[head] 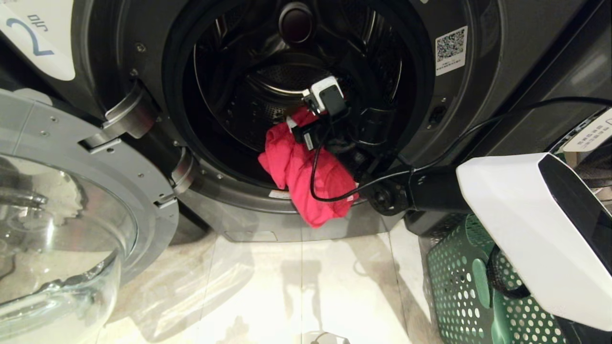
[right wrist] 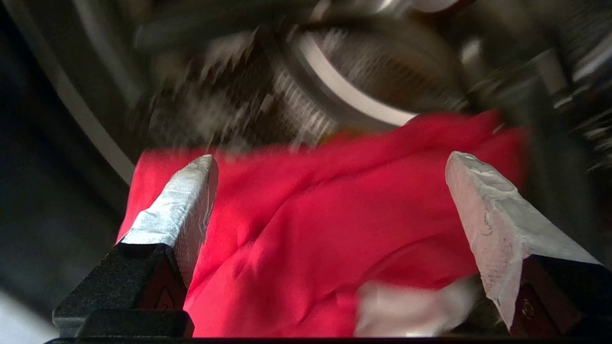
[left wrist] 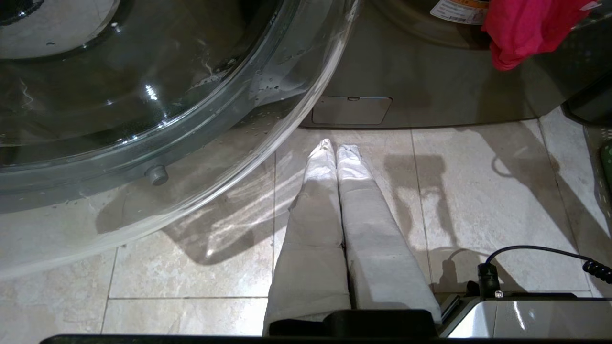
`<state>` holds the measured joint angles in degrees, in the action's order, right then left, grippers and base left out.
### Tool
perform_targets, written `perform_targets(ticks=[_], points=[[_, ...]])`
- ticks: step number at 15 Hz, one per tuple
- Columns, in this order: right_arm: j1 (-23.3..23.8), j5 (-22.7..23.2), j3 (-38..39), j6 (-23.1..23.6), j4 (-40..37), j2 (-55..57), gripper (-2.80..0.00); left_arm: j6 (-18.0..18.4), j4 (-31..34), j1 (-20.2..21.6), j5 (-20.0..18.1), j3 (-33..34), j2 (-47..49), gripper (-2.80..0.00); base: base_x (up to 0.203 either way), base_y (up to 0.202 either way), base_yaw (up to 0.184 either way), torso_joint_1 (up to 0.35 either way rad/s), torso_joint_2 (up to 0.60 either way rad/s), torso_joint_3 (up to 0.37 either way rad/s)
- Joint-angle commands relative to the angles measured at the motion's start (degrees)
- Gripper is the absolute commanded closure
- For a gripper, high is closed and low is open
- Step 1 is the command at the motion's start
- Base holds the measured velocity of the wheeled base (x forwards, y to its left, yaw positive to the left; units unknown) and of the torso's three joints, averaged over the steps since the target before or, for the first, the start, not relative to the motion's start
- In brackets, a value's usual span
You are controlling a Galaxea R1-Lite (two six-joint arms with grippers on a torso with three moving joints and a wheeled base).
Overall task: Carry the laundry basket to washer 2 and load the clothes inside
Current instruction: Place the clothes into the washing machine
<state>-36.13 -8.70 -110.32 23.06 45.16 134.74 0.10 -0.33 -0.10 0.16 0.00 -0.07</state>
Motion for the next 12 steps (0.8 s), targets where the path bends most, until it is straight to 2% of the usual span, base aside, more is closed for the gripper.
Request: perform_targets(ticks=[1,4,5,8,12], points=[[0.09,0.26,1.14,-1.35,2.85,-0.96,-2.80,-0.01,-0.02,0.01,0.05,0.00,-0.01,0.00,0.000,0.000,0.000,0.000,0.00,0.000],[0.12,1.21,5.47,-1.14,2.21,-2.34,-2.80,-0.01,-0.02,0.01,0.02,0.00,-0.01,0.00,0.000,0.000,0.000,0.000,0.00,0.000],[0.15,1.36,9.06,-1.03,1.06,-3.42,-2.80,-0.01,-0.02,0.01,0.02,0.00,-0.01,0.00,0.000,0.000,0.000,0.000,0.00,0.000],[0.49,2.30,15.98,-2.69,-10.31,-9.08,-2.80,-0.01,-0.02,0.01,0.02,0.00,-0.01,0.00,0.000,0.000,0.000,0.000,0.00,0.000],[0.49,2.40,22.27,-5.84,-19.51,-15.64,-2.80,-0.01,-0.02,0.01,0.02,-0.02,-0.01,0.00,0.000,0.000,0.000,0.000,0.00,0.000]])
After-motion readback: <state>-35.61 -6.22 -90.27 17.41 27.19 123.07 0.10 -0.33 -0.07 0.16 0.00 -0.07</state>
